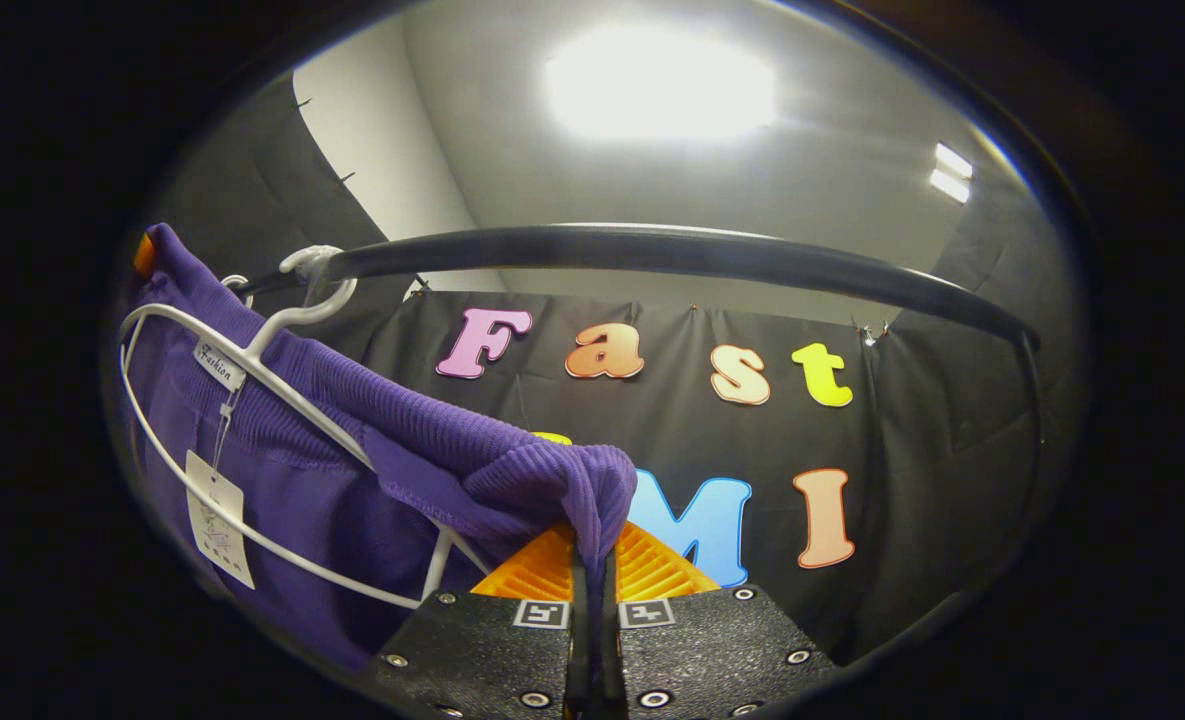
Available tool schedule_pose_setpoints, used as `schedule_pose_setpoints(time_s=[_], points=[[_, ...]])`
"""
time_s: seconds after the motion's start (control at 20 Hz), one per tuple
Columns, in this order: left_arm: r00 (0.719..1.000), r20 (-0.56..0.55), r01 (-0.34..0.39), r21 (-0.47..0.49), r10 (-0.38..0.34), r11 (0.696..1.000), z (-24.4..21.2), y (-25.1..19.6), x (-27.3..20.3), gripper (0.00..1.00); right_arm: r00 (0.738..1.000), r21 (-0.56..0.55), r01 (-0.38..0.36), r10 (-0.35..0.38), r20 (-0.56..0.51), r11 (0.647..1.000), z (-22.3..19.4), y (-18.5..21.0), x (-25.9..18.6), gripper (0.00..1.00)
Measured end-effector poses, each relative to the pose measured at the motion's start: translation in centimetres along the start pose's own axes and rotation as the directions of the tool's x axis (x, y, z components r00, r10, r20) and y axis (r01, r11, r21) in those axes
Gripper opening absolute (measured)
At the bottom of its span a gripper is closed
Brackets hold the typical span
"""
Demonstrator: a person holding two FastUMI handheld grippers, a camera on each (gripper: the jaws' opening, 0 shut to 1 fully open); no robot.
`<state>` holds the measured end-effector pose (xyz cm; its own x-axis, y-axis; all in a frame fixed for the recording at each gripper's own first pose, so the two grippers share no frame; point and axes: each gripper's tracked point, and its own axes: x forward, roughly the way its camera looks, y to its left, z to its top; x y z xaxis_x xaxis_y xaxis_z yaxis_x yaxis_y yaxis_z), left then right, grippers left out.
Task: Grasp the clothes on the hanger with both hands and then place them into the laundry hamper below.
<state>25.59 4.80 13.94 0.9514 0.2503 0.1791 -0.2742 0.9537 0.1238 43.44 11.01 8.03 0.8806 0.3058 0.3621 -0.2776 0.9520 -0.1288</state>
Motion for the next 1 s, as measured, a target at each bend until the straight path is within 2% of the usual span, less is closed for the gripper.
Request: schedule_pose_setpoints(time_s=[0.05,0.1,0.25,0.3,0.4,0.45,0.5,0.55,0.65,0.8,1.0], points=[[1.000,0.002,0.011,0.013,-0.011,1.000,0.0,0.0,0.5,0.02,1.000,0.000,0.003,-0.003,-0.003,1.000,-0.3,-0.1,0.0,0.04],[1.000,-0.004,0.024,0.019,-0.024,1.000,-0.2,-0.1,1.0,0.07,1.000,-0.006,0.008,-0.008,-0.006,1.000,-0.6,-0.4,0.0,0.04],[0.998,-0.031,0.062,0.021,-0.061,0.998,-1.3,-0.5,1.9,0.07,1.000,-0.023,0.025,-0.025,-0.013,0.999,-0.5,-0.5,-0.2,0.04],[0.997,-0.041,0.073,0.019,-0.072,0.997,-1.8,-0.6,2.3,0.02,0.999,-0.026,0.030,-0.031,-0.020,0.999,-0.6,-0.4,-0.2,0.04],[0.993,-0.056,0.102,0.011,-0.101,0.995,-2.8,-1.1,3.0,0.07,0.998,-0.028,0.049,-0.050,-0.037,0.998,-1.2,-1.2,-0.2,0.04],[0.991,-0.054,0.120,0.003,-0.120,0.993,-3.0,-1.4,3.2,0.02,0.997,-0.028,0.061,-0.063,-0.046,0.998,-1.6,-1.4,-0.1,0.04],[0.990,-0.051,0.131,-0.007,-0.131,0.991,-3.2,-1.6,3.6,0.07,0.996,-0.030,0.069,-0.070,-0.059,0.997,-2.1,-1.5,0.2,0.04],[0.988,-0.054,0.142,-0.025,-0.143,0.990,-3.6,-2.0,4.1,0.02,0.994,-0.035,0.075,-0.077,-0.073,0.997,-2.6,-1.5,0.6,0.04],[0.983,-0.081,0.159,-0.073,-0.165,0.985,-4.9,-2.7,4.5,0.02,0.991,-0.043,0.084,-0.088,-0.105,0.996,-3.9,-1.7,1.2,0.04],[0.975,-0.115,0.173,-0.141,-0.189,0.975,-6.8,-3.0,4.9,0.05,0.983,-0.039,0.079,-0.084,-0.162,0.996,-6.4,-1.5,0.6,0.04],[0.969,-0.141,0.181,-0.166,-0.205,0.969,-8.3,-3.7,4.9,0.07,0.971,-0.027,0.058,-0.063,-0.231,0.998,-9.3,-1.1,0.1,0.04]])
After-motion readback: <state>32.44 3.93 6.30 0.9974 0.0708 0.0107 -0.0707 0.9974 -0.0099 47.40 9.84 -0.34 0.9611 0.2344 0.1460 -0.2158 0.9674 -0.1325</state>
